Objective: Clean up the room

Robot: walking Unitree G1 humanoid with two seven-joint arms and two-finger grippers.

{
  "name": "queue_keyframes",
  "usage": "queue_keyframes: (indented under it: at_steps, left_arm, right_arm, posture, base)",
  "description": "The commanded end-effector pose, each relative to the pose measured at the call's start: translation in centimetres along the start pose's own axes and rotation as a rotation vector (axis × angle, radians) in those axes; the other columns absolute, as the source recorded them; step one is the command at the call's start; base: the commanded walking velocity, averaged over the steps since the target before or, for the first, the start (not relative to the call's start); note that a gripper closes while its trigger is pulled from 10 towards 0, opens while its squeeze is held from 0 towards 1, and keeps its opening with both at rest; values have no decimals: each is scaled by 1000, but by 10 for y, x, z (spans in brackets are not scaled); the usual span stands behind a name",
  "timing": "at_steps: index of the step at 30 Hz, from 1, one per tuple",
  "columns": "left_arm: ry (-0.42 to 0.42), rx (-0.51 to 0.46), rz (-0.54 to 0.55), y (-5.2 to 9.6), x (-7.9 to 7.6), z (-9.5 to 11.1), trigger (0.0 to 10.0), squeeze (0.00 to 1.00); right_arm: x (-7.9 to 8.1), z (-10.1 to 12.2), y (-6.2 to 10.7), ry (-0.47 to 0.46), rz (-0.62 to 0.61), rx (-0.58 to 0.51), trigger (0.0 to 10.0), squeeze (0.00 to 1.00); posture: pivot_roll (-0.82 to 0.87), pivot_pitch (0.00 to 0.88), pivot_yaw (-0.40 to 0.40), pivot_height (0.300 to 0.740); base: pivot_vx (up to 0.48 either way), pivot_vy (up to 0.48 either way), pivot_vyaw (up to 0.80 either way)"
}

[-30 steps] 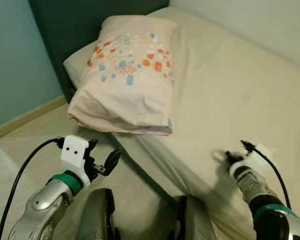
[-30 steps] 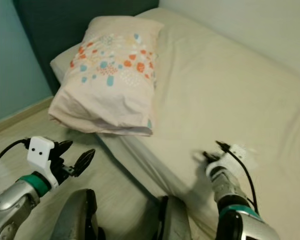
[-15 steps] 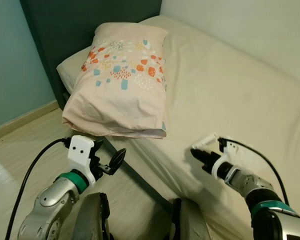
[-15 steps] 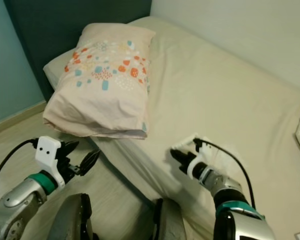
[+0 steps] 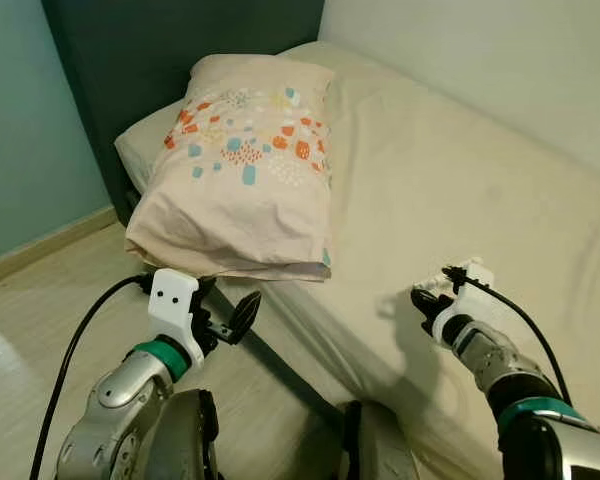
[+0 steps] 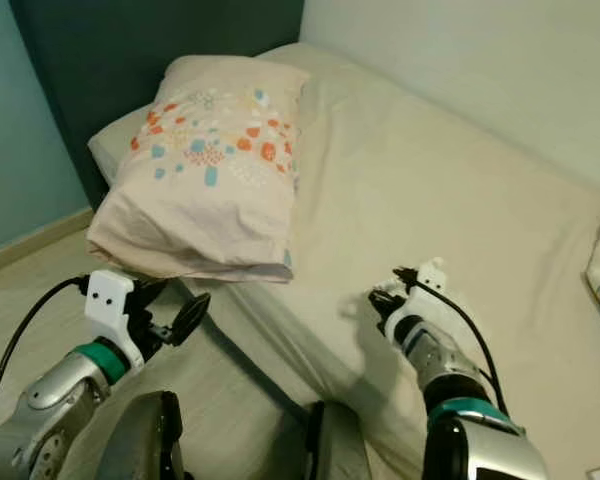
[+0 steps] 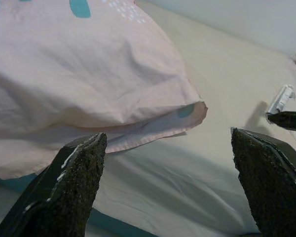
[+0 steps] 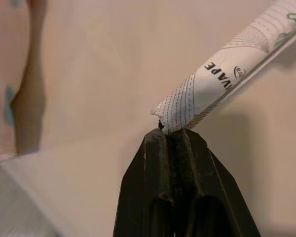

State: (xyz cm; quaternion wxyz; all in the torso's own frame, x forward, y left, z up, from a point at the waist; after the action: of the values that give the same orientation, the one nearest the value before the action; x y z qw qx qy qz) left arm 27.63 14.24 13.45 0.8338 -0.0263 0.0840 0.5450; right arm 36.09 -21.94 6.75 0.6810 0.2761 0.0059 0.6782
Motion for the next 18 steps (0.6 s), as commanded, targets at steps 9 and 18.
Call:
queue_keyframes:
  at_steps: [9, 18]
  left_arm:
    - [-31, 66, 49, 2, 9, -10, 10000, 0]
    - [-26, 74, 73, 3, 14, -12, 10000, 0]
  right_arm:
    - [8, -22, -2, -142, -64, 115, 0, 0]
    - [-26, -21, 7, -474, -302, 59, 0, 0]
  posture:
    - [201, 38, -61, 520]
    - [206, 42, -64, 520]
  base:
    - [0, 0, 0]
    - [0, 0, 0]
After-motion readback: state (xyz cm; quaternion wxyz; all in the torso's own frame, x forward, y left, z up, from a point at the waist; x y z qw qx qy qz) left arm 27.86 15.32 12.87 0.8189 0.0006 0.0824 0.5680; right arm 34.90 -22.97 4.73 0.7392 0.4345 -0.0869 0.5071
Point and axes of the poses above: a point about 5 cm out from each wrist's last joint towards the gripper, its own y axis pointing back from the gripper into the wrist, its own z axis along the axis of the wrist's last joint, x = y × z, the point moved 1 cm from there along -y, pointing out of the wrist towards the gripper, and after that the axes turned 5 degrees about y, right-handed, at the moved point
